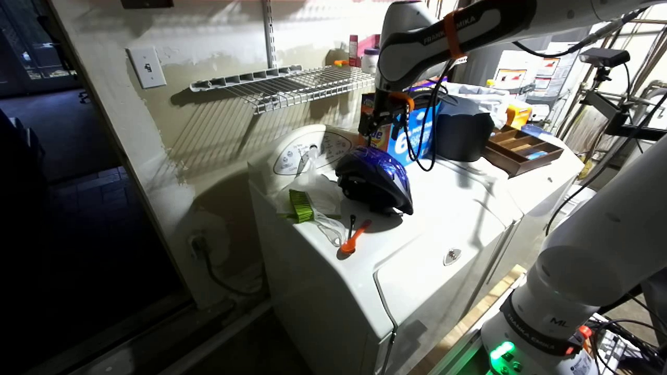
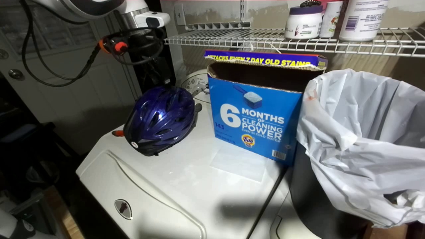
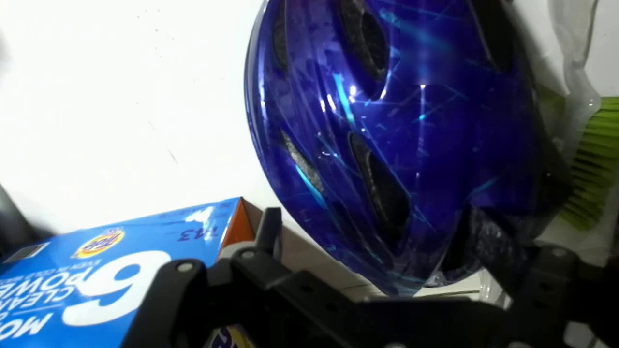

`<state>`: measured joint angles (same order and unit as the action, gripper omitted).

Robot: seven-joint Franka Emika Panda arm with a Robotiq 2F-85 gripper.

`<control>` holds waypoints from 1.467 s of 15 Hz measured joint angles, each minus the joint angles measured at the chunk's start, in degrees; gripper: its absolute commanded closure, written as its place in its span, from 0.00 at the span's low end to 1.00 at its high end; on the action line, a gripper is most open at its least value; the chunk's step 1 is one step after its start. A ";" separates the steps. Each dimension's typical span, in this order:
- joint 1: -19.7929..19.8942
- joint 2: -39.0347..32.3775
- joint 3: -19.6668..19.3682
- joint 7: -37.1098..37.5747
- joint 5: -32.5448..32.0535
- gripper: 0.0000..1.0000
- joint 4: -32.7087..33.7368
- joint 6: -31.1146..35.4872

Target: Place the helmet upright.

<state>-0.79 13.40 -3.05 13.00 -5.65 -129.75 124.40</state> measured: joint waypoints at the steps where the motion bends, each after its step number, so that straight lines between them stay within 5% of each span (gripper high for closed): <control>1: 0.18 0.20 -0.87 -2.74 2.59 0.00 -0.49 0.02; 13: 1.27 0.43 -3.68 -21.63 19.04 0.00 -5.05 0.25; 22: 0.98 -0.18 -3.33 -24.89 21.02 0.00 -6.44 0.12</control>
<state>0.19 13.22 -6.38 -11.89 15.37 -136.19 124.53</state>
